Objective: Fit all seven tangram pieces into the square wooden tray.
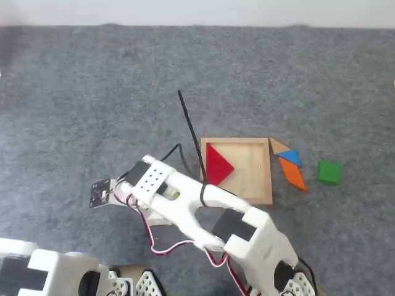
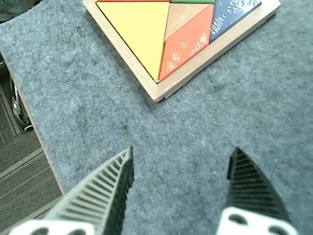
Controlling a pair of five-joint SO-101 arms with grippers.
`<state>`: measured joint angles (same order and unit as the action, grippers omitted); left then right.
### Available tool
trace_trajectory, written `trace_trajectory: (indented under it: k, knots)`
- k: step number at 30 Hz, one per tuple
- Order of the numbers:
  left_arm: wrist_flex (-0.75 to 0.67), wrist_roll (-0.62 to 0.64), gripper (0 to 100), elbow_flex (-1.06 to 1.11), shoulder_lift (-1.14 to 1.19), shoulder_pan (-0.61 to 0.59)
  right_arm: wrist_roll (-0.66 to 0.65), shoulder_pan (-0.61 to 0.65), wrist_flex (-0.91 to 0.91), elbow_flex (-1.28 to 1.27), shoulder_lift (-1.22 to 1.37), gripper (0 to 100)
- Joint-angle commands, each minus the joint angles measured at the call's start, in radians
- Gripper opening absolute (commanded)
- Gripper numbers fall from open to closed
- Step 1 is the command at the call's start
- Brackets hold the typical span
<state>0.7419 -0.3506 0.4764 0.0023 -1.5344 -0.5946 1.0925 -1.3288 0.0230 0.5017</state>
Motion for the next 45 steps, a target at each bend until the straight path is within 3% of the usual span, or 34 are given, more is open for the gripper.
trace_trajectory:
  k: [1,7,12,19,25,32,39,45]
  knots:
    - [0.005,-0.006,31,-0.004,-0.012,0.008,-0.017,0.07,0.025,0.052,-0.007,42.0]
    - [0.005,-0.006,31,-0.004,-0.015,0.005,-0.049,0.091,-0.005,0.052,-0.007,41.7]
    - [0.005,-0.008,31,-0.004,-0.015,0.0,-0.051,0.061,-0.005,0.052,-0.007,34.9]
    - [0.005,-0.008,31,-0.002,-0.011,0.0,-0.071,-0.028,0.036,0.083,-0.007,43.6]
    - [0.006,-0.008,31,0.016,-0.02,0.008,-0.149,-0.031,0.056,0.192,-0.005,43.1]
    - [0.005,-0.008,31,0.013,-0.02,0.0,-0.15,-0.039,0.045,0.417,0.133,43.1]
    - [0.028,-0.026,31,0.005,-0.021,0.023,-0.028,-0.136,-0.214,0.606,0.104,43.1]
    - [0.311,-0.115,31,-0.097,-0.152,0.215,0.035,-0.246,-0.43,0.612,-0.275,43.0]
